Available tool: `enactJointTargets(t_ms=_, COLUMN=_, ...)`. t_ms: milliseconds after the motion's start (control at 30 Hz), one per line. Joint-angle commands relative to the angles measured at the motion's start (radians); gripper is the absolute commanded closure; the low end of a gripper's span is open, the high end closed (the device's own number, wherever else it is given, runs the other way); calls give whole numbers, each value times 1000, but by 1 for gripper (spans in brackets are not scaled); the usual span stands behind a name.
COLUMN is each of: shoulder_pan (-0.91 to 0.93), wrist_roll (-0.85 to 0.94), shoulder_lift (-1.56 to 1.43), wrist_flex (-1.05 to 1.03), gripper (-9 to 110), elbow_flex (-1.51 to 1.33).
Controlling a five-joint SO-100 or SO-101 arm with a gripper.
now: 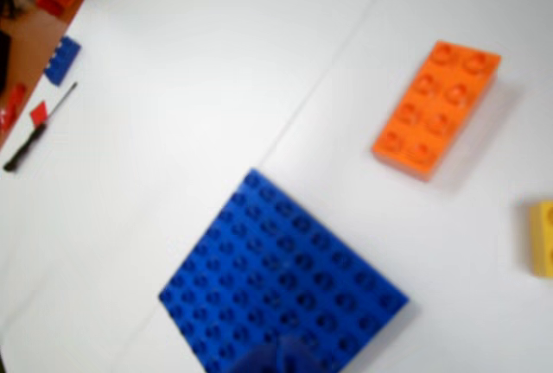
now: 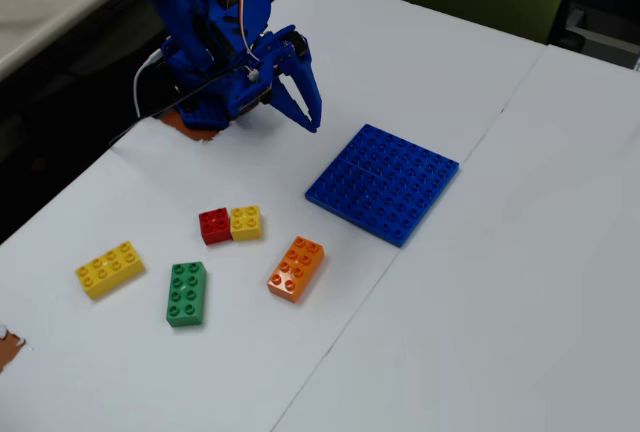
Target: Pick up the 2x2 yellow block and go up the 8x8 blue block.
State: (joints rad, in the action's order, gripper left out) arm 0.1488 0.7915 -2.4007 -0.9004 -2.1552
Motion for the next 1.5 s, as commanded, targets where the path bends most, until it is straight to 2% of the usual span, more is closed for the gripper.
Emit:
enactJointTargets(t_ms=0, shoulder_pan=18, wrist_roll=146, shoulder_lift=160, wrist_flex=-115, gripper=101, elbow_flex=275)
enactJointTargets(t_ms=133, shoulder_pan=57, wrist_roll=341, shoulder_lift=308, wrist_flex=-259, gripper=100, elbow_flex=466)
enactJointTargets(t_ms=567, shoulder_pan=192, wrist_roll=983, shoulder_lift=385, wrist_flex=-385, gripper=101, elbow_flex=466)
enactJointTargets(t_ms=867, shoulder_pan=347, wrist_roll=1494, shoulder_lift=445, wrist_flex=-422, gripper=101, elbow_flex=466)
enactJointTargets(t_ms=1133, shoulder_pan=436, wrist_roll=1796, shoulder_lift=523, wrist_flex=-348, gripper=101, elbow_flex=466)
enactJointTargets(t_ms=1467, shoulder_pan=505, wrist_roll=1999, shoulder_lift=629, wrist_flex=-235, gripper=95, elbow_flex=465)
